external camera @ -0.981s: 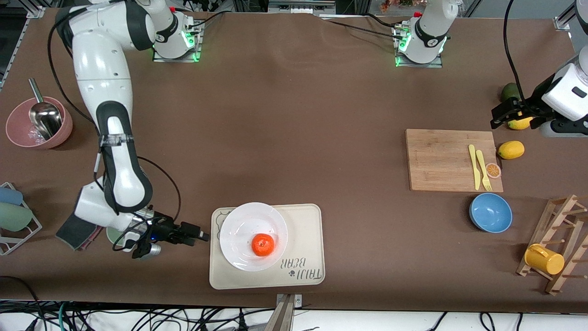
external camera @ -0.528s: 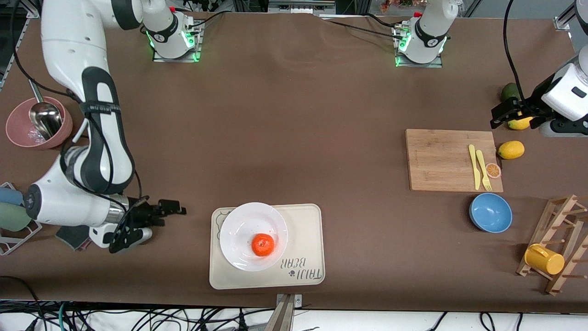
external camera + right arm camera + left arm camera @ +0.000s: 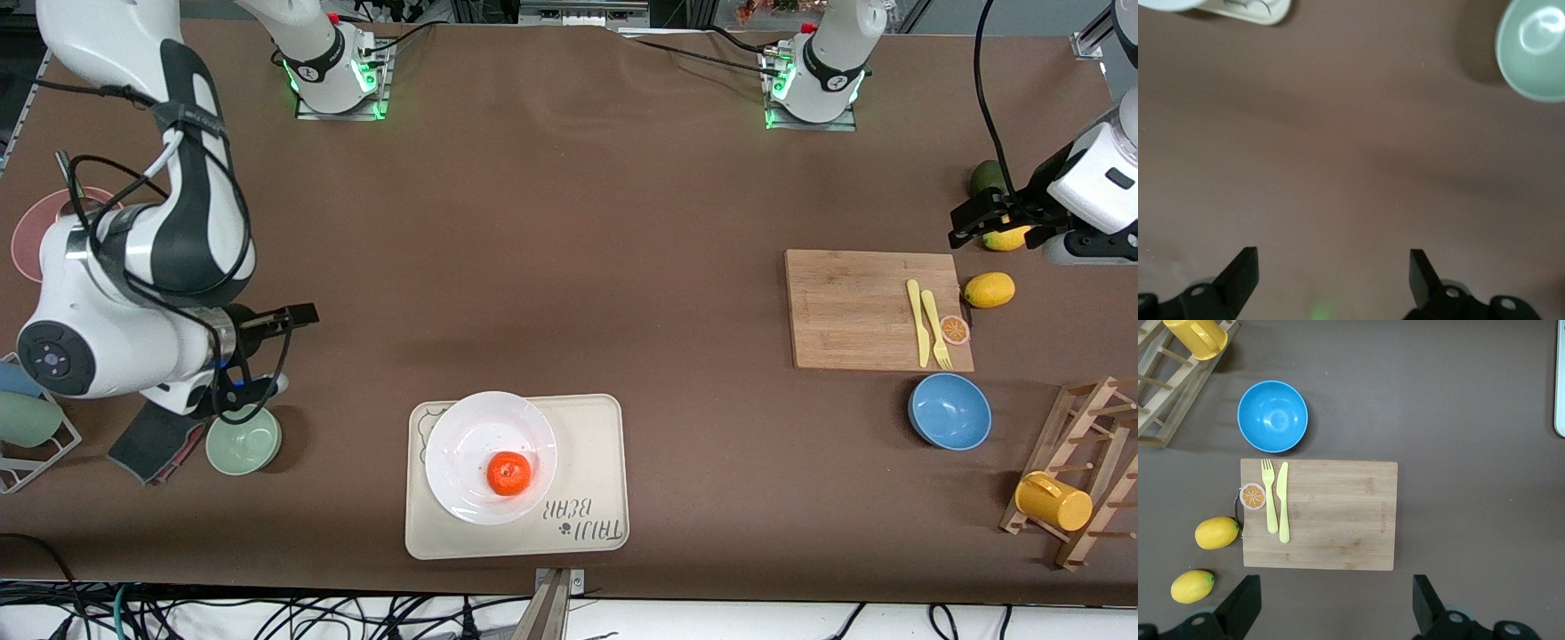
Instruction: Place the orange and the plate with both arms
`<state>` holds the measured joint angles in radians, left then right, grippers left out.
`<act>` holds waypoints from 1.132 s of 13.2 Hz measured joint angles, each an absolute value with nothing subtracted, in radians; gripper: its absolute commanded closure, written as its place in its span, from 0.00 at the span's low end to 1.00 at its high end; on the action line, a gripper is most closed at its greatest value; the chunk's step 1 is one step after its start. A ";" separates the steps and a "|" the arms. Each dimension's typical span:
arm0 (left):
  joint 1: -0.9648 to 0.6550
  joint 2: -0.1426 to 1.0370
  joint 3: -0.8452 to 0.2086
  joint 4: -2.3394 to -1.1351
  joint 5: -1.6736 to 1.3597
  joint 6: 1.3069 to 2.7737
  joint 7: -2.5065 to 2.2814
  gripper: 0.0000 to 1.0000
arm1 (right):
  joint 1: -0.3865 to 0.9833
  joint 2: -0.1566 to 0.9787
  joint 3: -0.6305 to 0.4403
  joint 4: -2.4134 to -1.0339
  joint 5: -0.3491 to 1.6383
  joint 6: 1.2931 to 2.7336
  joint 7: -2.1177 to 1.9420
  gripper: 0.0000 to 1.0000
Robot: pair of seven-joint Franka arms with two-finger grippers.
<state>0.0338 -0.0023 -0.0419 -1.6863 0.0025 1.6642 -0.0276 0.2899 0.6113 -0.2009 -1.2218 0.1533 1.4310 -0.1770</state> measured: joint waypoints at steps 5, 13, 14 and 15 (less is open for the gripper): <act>0.033 -0.002 -0.042 -1.686 0.002 1.664 -0.028 0.00 | 0.336 0.319 -0.182 -1.623 0.034 1.636 -0.014 0.00; 0.033 -0.002 -0.041 -1.686 0.002 1.663 -0.028 0.00 | 0.154 -0.002 -0.111 -1.717 -0.015 1.544 -0.010 0.00; 0.034 -0.002 -0.039 -1.686 0.002 1.663 -0.028 0.00 | 0.154 0.000 -0.105 -1.707 -0.023 1.542 -0.009 0.00; 0.038 -0.002 -0.038 -1.686 0.002 1.663 -0.028 0.00 | 0.155 0.005 -0.102 -1.701 -0.028 1.542 -0.008 0.00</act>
